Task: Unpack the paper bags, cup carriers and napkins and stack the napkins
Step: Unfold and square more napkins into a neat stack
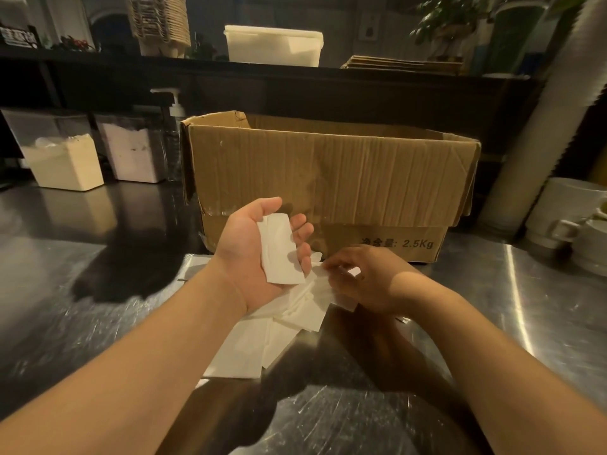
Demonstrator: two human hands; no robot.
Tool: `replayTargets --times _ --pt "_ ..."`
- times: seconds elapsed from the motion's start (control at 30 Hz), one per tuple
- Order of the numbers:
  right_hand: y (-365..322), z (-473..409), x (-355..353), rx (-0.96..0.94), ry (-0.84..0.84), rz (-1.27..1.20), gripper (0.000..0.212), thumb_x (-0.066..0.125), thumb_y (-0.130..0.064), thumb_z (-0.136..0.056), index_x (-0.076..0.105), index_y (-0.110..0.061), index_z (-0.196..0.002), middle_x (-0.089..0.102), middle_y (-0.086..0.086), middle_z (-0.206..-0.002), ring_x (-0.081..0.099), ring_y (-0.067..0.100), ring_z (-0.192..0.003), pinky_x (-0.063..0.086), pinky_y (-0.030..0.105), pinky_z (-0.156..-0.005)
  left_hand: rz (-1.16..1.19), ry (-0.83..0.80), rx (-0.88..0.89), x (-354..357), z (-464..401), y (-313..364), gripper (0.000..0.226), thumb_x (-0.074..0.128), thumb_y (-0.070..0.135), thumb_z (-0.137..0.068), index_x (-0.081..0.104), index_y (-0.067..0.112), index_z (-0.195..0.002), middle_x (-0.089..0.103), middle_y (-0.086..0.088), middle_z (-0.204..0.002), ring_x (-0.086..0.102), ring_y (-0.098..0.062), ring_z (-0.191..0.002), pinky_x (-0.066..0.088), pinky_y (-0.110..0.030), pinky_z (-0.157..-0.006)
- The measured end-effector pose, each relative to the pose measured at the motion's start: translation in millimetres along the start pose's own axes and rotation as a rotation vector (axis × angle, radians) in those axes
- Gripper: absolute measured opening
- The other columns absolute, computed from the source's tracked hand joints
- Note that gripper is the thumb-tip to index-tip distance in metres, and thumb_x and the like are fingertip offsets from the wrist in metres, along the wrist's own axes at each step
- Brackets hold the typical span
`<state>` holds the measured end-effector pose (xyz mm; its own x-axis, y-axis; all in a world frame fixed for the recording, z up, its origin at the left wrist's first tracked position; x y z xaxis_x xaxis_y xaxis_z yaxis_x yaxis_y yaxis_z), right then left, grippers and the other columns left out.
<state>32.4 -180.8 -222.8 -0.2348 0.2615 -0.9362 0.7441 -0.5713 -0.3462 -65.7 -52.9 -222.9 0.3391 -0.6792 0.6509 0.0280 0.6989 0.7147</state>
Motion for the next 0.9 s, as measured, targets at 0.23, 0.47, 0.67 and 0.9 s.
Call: replayTargets --times 0.23,0.47,0.67,0.9 --pt "1.7 -3.9 1.1 -0.025 0.086 0.021 0.028 0.053 -0.029 -0.103 0.068 -0.035 -0.126 0.067 -0.011 -0.123 0.058 0.010 -0.103 0.048 0.026 -0.091 -0.031 0.036 -0.003 -0.3 0.4 -0.4 0.037 0.060 0.043 -0.088 0.072 0.012 -0.104 0.070 -0.009 -0.094 0.060 -0.021 -0.072 0.048 -0.032 -0.072" --pt "5.9 -3.0 -4.7 -0.004 0.220 -0.032 0.022 0.055 -0.024 -0.102 0.072 -0.032 -0.114 0.068 -0.014 -0.105 0.060 0.009 -0.093 0.045 0.022 -0.078 -0.033 0.038 0.001 -1.6 -0.7 -1.0 0.037 0.061 0.043 -0.087 0.072 0.011 -0.104 0.070 -0.009 -0.094 0.060 -0.022 -0.072 0.048 -0.033 -0.071" --pt "12.3 6.5 -17.1 0.025 0.374 -0.779 0.002 0.072 -0.020 -0.093 0.073 -0.018 -0.091 0.074 0.010 -0.088 0.071 0.026 -0.083 0.060 0.044 -0.079 -0.027 0.054 0.010 -0.5 0.6 -1.2 0.037 0.059 0.042 -0.089 0.071 0.010 -0.105 0.068 -0.009 -0.094 0.059 -0.022 -0.071 0.048 -0.033 -0.071" --pt "-6.1 16.2 -32.0 -0.098 0.163 -1.196 0.021 0.065 -0.023 -0.090 0.073 -0.014 -0.108 0.075 0.005 -0.102 0.070 0.027 -0.101 0.059 0.049 -0.093 -0.131 0.099 0.045 3.0 8.5 2.3 0.032 0.058 0.043 -0.092 0.066 0.015 -0.105 0.072 -0.009 -0.098 0.069 -0.030 -0.092 0.051 -0.043 -0.092"
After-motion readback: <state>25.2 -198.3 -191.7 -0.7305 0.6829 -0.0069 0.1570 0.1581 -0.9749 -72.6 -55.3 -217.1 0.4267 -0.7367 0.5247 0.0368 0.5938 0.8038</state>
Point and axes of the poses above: each hand's wrist, its own z-axis away from the middle knuckle, its own x-axis out of the palm, y = z × x, the point moved 6 cm from there along -z, towards the middle knuckle
